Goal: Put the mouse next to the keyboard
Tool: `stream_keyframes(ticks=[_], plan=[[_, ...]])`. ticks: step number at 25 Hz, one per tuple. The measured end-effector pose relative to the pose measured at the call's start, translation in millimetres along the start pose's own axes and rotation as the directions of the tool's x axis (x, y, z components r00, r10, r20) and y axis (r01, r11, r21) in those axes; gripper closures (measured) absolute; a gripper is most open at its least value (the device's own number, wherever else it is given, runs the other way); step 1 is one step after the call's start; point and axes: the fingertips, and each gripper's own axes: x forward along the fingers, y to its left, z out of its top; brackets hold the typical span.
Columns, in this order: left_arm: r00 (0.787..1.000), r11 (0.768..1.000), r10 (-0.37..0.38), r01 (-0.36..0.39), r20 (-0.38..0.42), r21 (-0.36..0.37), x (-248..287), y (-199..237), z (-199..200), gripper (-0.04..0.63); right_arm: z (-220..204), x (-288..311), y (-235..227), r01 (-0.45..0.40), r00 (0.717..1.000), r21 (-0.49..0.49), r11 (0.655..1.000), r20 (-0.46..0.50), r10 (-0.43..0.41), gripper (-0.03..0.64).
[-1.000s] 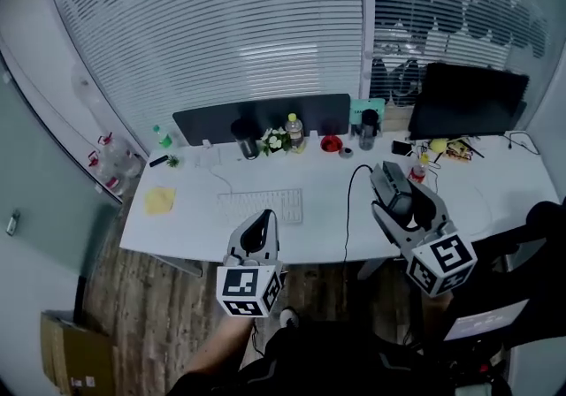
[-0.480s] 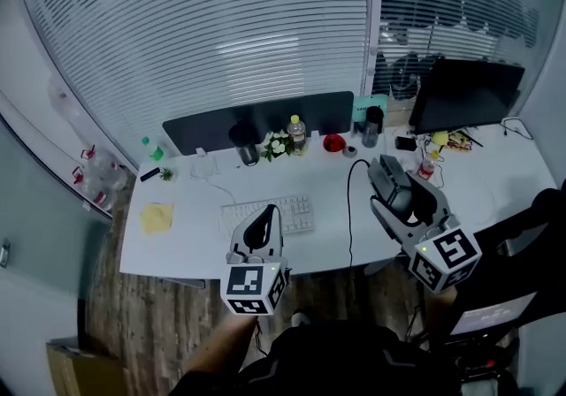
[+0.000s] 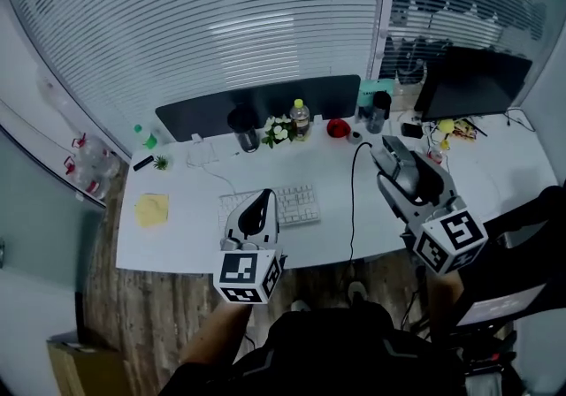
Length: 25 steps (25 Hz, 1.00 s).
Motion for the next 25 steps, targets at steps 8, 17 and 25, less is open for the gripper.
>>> stream_keyframes(ticks=[8,17,25], plan=[[0.994,0.997,0.077,-0.079,-0.081,-0.012,28.3,-4.4,-27.8,0.565,-50.0,42.7,-25.9,-0.066,0.994,0.015,0.998,-0.084,0.067,0.333],[0.973,0.985,0.164,-0.17,-0.163,-0.028,44.6,-15.9,-61.3,0.565,-123.5,80.2,-51.6,-0.131,0.971,0.057,0.99,-0.193,0.139,0.333],[0.947,0.971,0.225,-0.237,-0.229,-0.025,52.8,-14.2,-97.2,0.565,-195.6,112.9,-59.3,-0.151,0.941,0.102,0.983,-0.289,0.174,0.333]])
